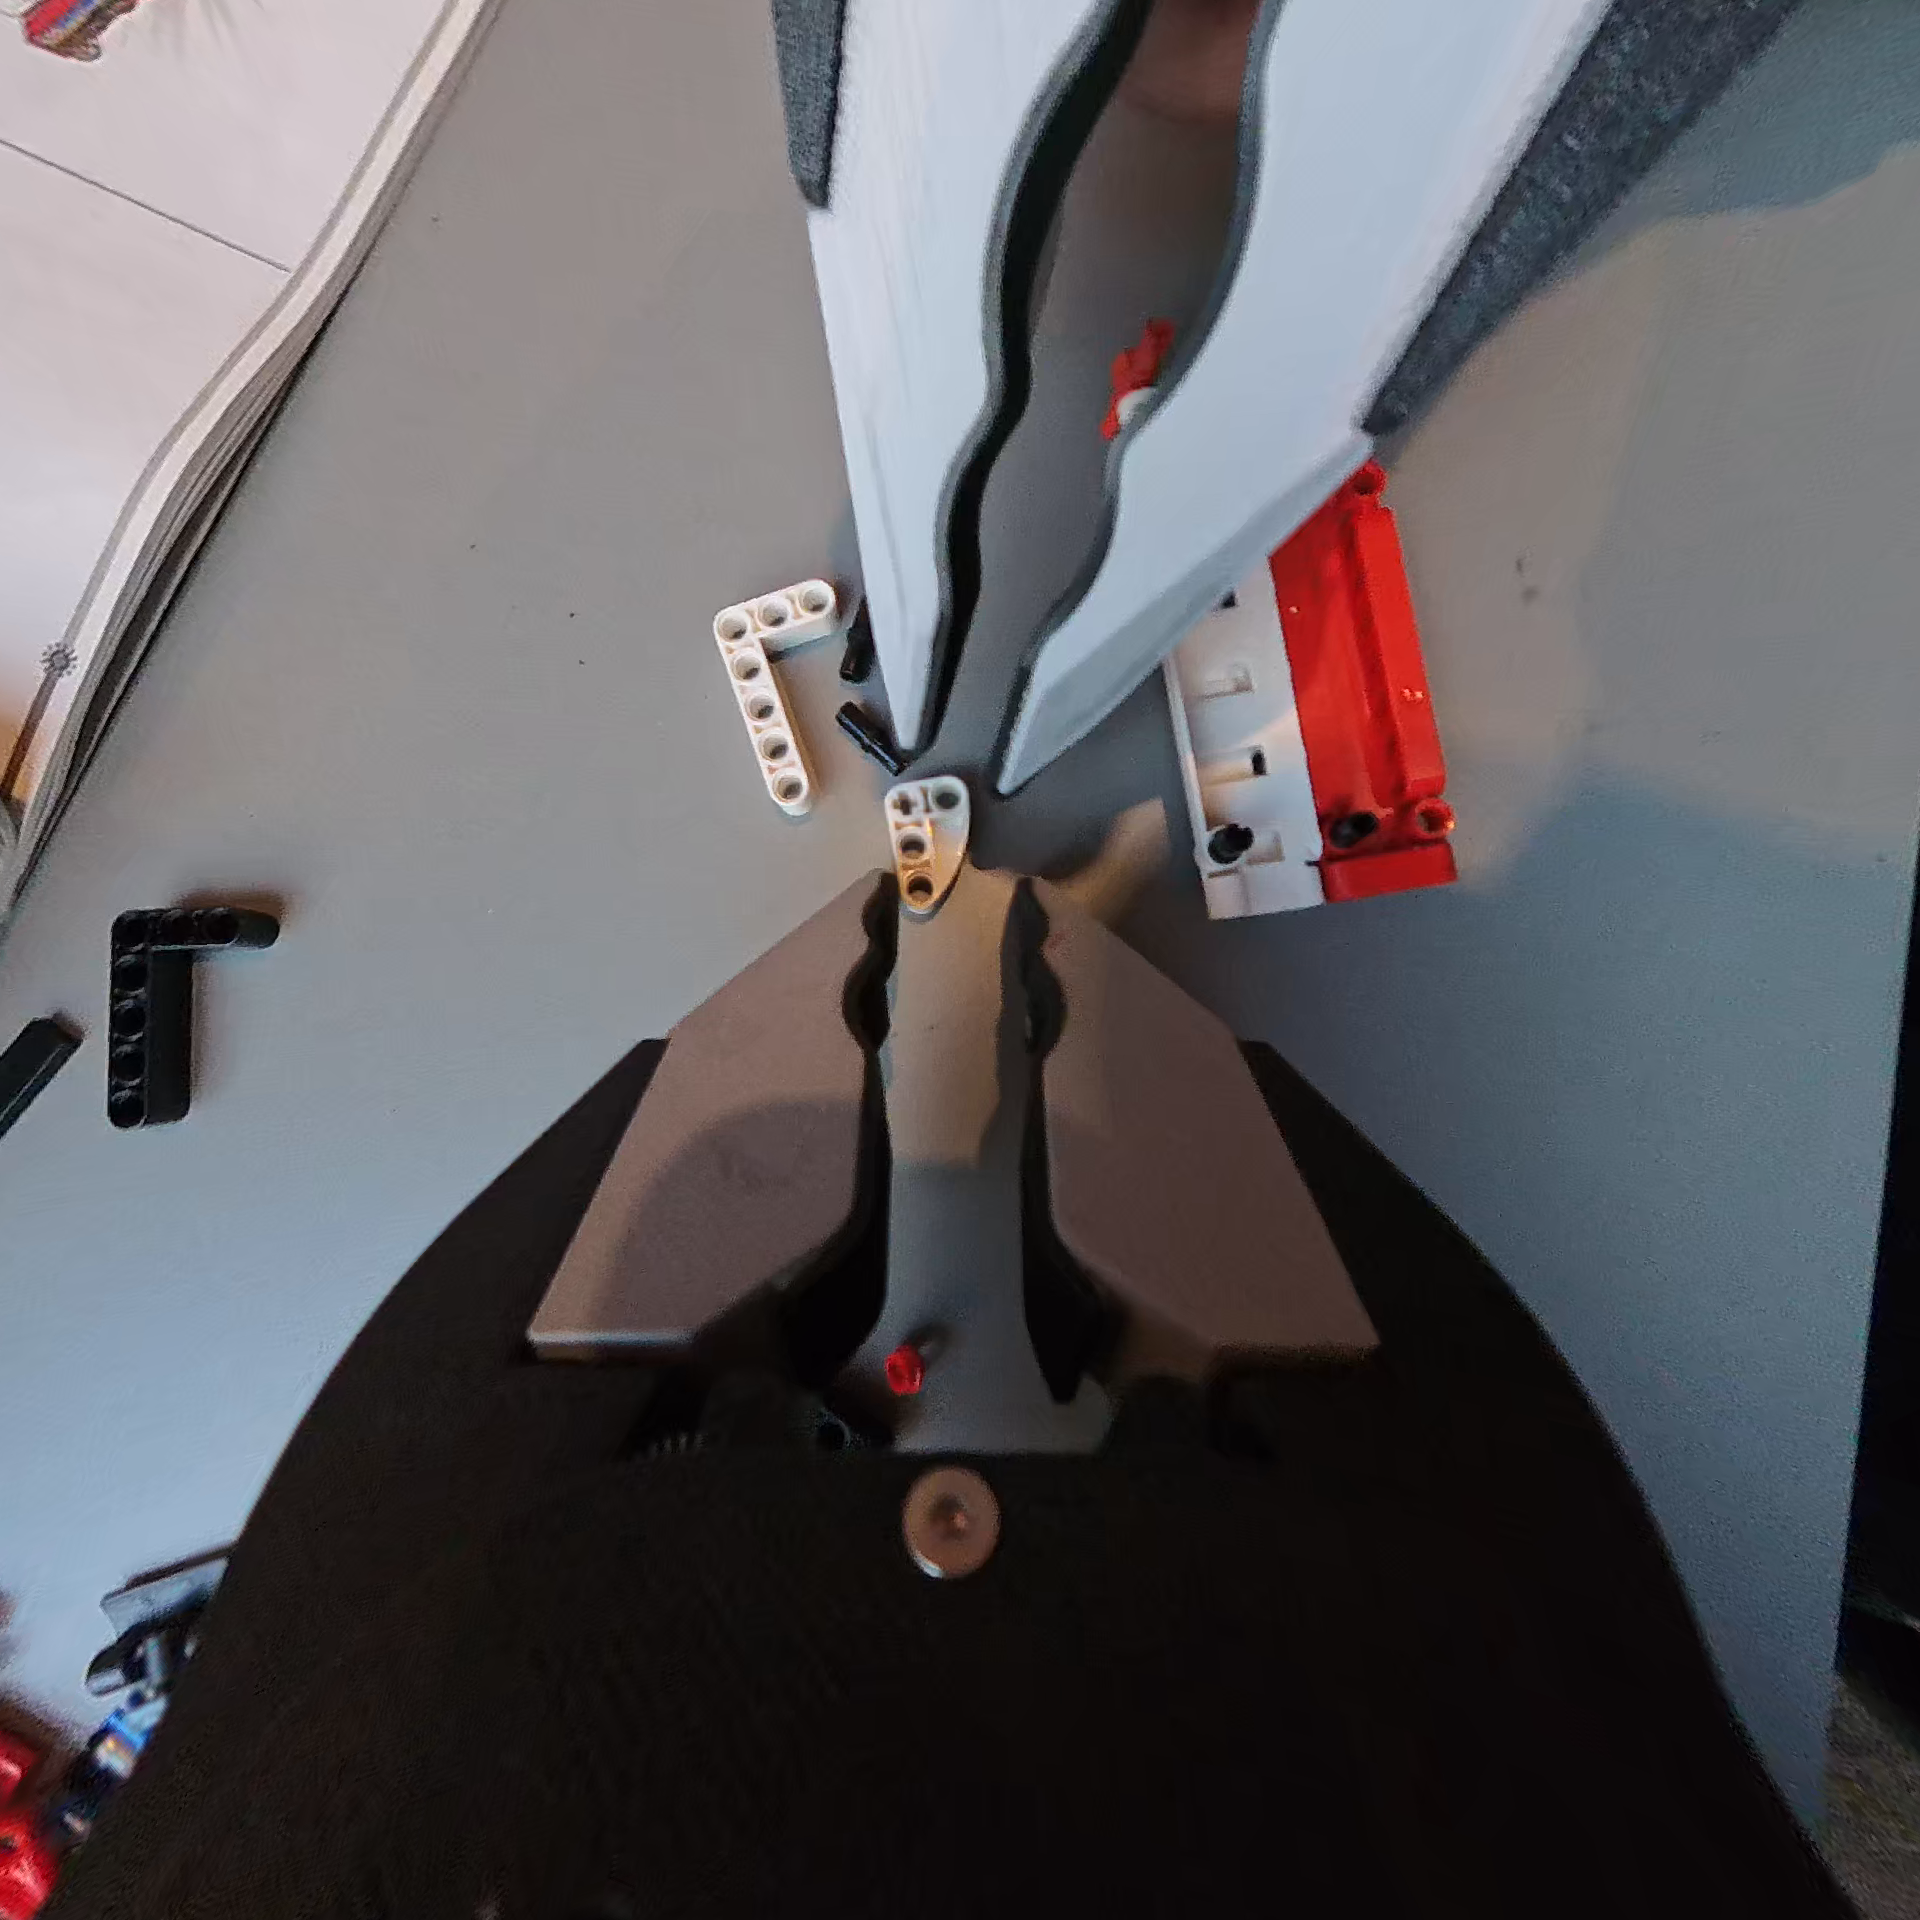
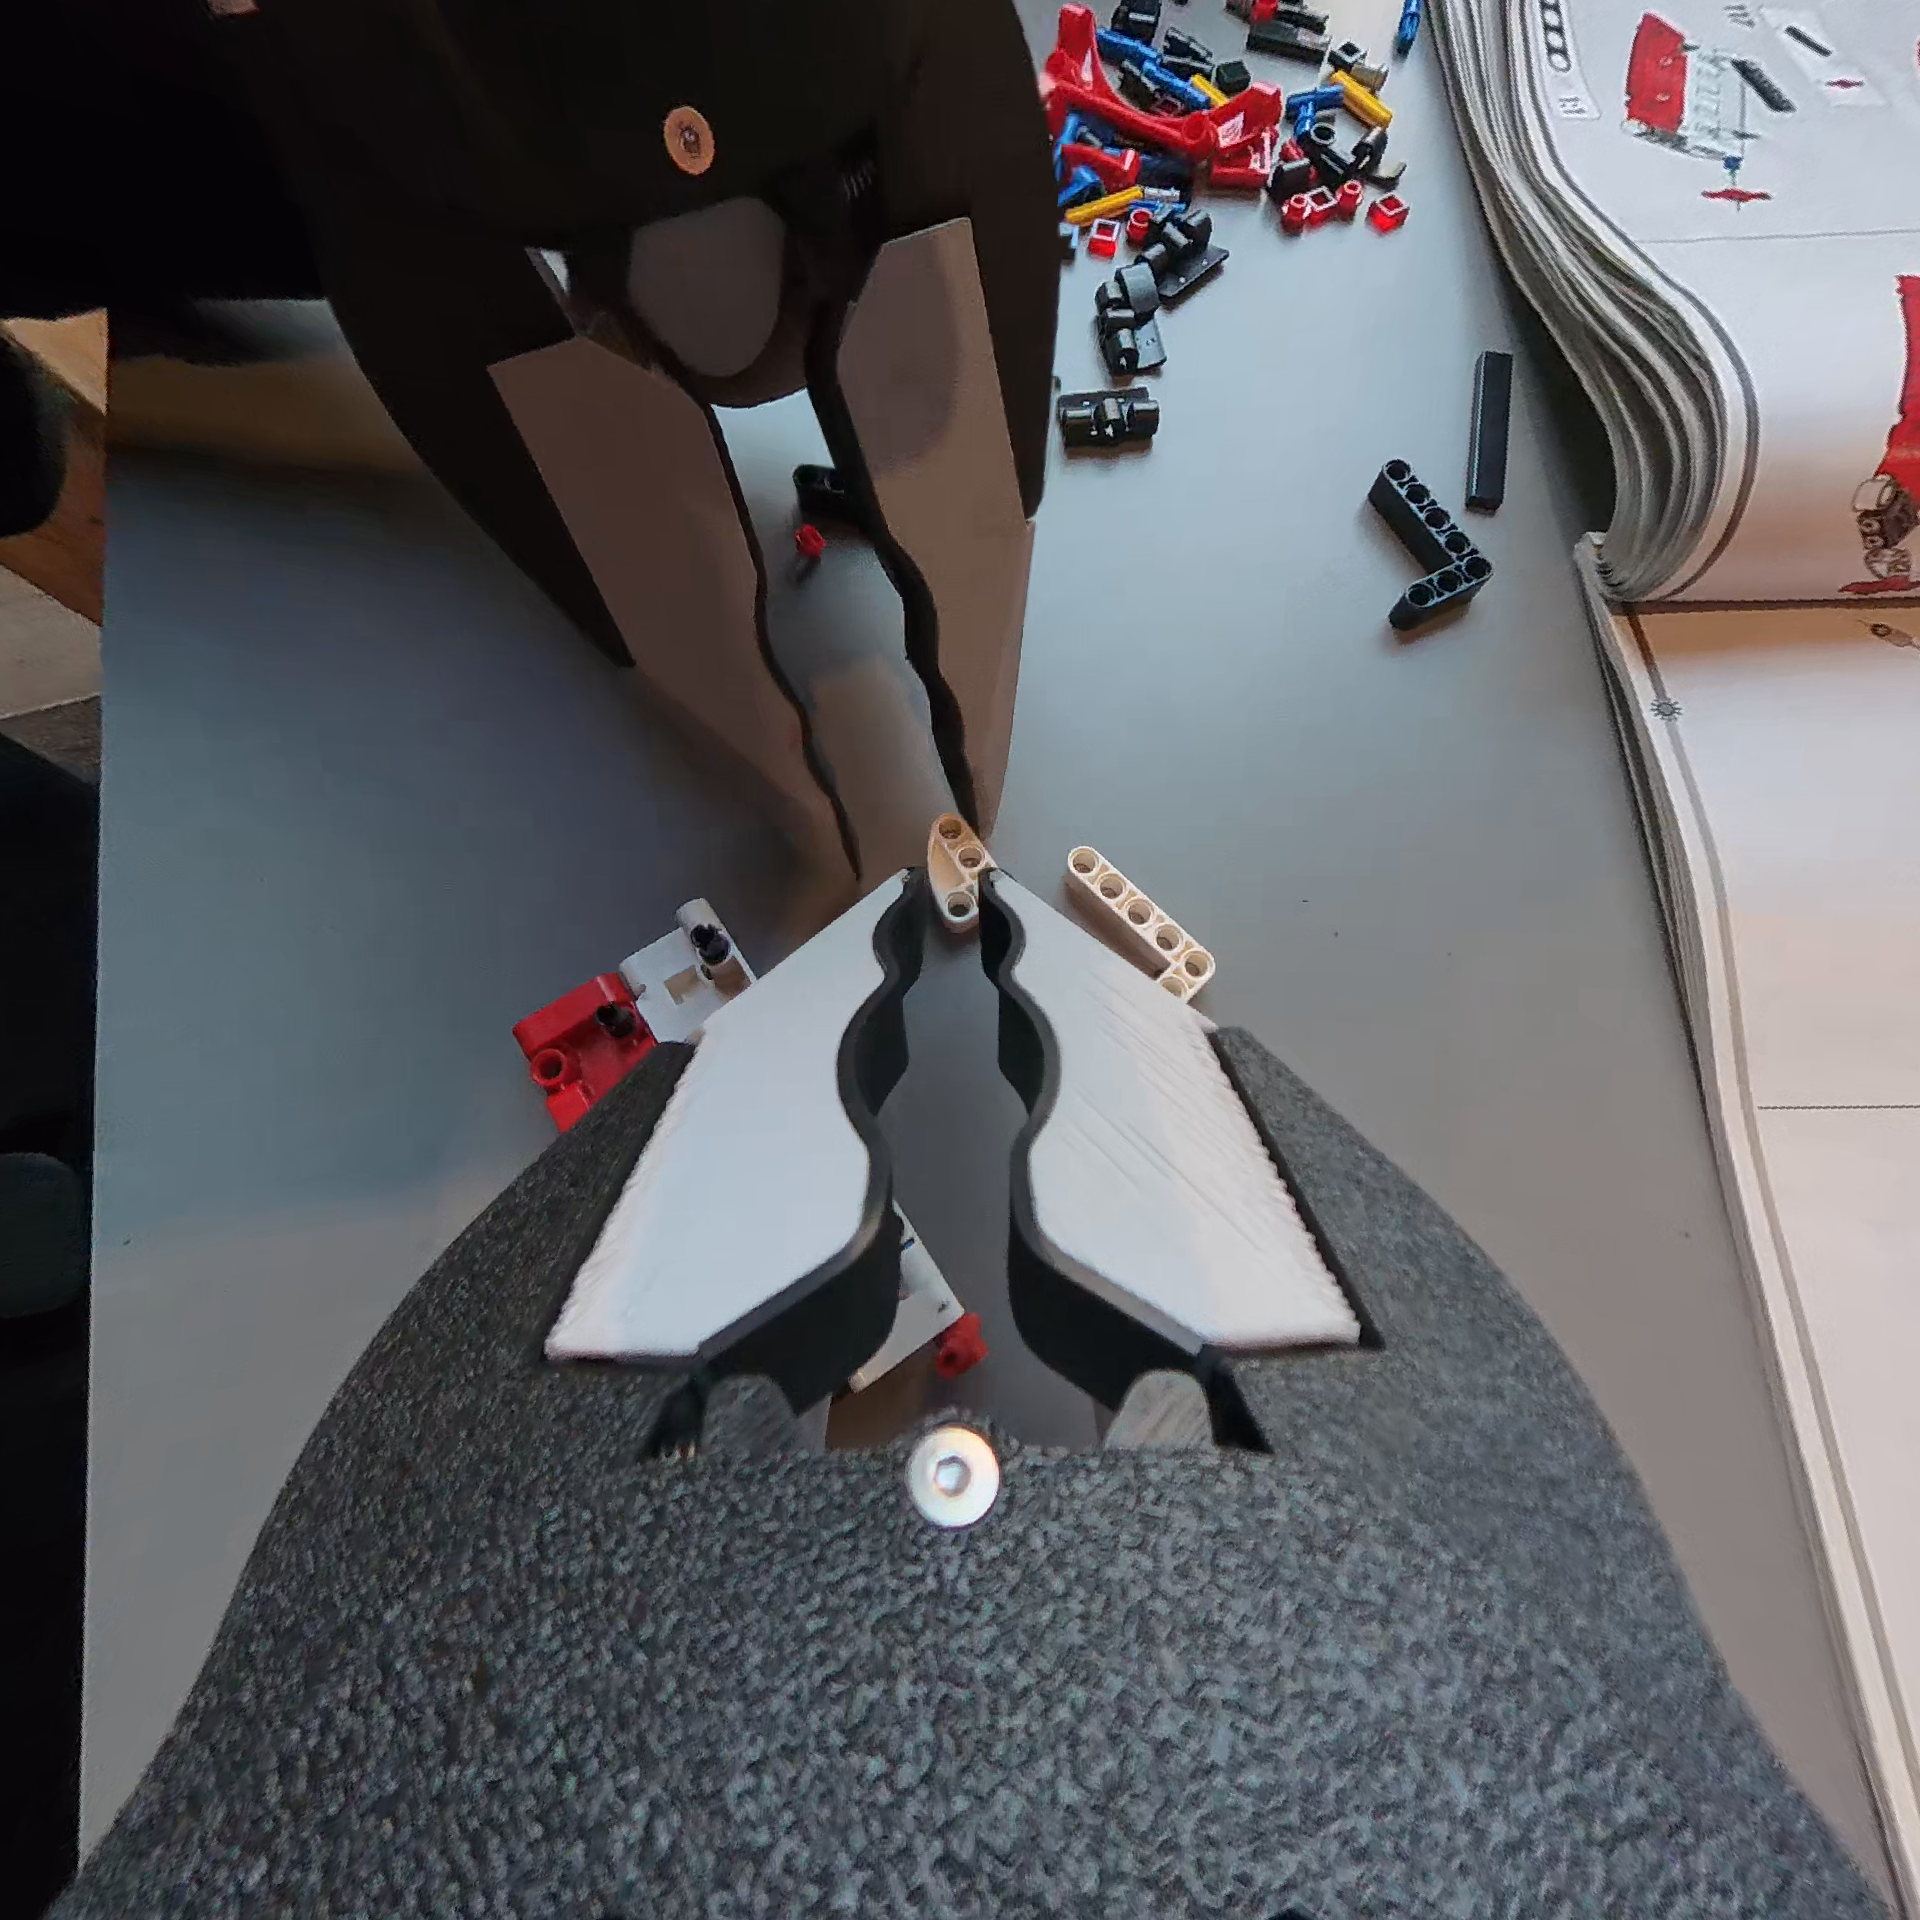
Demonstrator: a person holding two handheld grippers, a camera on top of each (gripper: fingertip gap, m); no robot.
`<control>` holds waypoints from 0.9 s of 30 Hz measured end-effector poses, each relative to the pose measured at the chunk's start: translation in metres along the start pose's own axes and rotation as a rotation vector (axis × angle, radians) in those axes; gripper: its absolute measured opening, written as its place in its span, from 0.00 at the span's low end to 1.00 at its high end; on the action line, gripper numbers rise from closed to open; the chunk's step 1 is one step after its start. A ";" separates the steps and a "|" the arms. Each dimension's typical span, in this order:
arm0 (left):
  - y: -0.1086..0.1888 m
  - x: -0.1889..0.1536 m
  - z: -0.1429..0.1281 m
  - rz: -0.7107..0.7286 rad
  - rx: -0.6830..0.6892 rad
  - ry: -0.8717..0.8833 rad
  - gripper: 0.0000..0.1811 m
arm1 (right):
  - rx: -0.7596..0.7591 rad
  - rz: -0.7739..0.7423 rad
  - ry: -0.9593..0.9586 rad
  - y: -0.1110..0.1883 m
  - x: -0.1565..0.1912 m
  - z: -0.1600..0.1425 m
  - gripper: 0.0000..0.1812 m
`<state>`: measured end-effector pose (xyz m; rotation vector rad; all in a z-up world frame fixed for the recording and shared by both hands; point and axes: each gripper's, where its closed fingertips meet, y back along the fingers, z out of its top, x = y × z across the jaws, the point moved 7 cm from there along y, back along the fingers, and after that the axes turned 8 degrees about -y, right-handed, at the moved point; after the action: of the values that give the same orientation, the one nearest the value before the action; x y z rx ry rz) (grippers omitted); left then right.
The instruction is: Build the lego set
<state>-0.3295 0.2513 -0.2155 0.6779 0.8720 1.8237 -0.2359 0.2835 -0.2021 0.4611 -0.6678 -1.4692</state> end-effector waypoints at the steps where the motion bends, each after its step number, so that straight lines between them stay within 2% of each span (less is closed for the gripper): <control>1: -0.001 0.001 0.001 0.021 0.006 0.020 0.07 | 0.003 0.005 -0.001 -0.001 0.000 -0.001 0.06; 2: -0.001 0.001 0.001 0.036 0.012 0.034 0.04 | 0.008 0.010 0.001 -0.002 0.001 -0.001 0.06; 7: 0.000 0.000 0.000 0.045 0.018 0.075 0.03 | 0.023 0.006 0.037 -0.004 0.002 -0.004 0.07; 12: 0.011 0.005 -0.001 -0.034 -0.021 0.203 0.03 | -0.017 -0.025 0.195 -0.001 0.010 0.002 0.09; 19: 0.023 0.020 0.000 -0.234 -0.049 0.438 0.03 | -0.042 -0.271 0.581 -0.009 0.018 0.007 0.11; 22: 0.026 0.024 0.000 -0.273 -0.062 0.476 0.03 | -0.037 -0.333 0.686 -0.013 0.022 0.006 0.06; 24: 0.029 0.026 0.001 -0.270 -0.081 0.474 0.03 | -0.056 -0.353 0.695 -0.012 0.022 0.008 0.05; 27: 0.034 0.026 0.002 -0.207 -0.113 0.430 0.03 | -0.093 -0.309 0.559 -0.008 0.017 0.011 0.05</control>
<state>-0.3553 0.2665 -0.1854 0.1143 1.0629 1.8402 -0.2495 0.2668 -0.1975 0.8888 -0.0833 -1.5524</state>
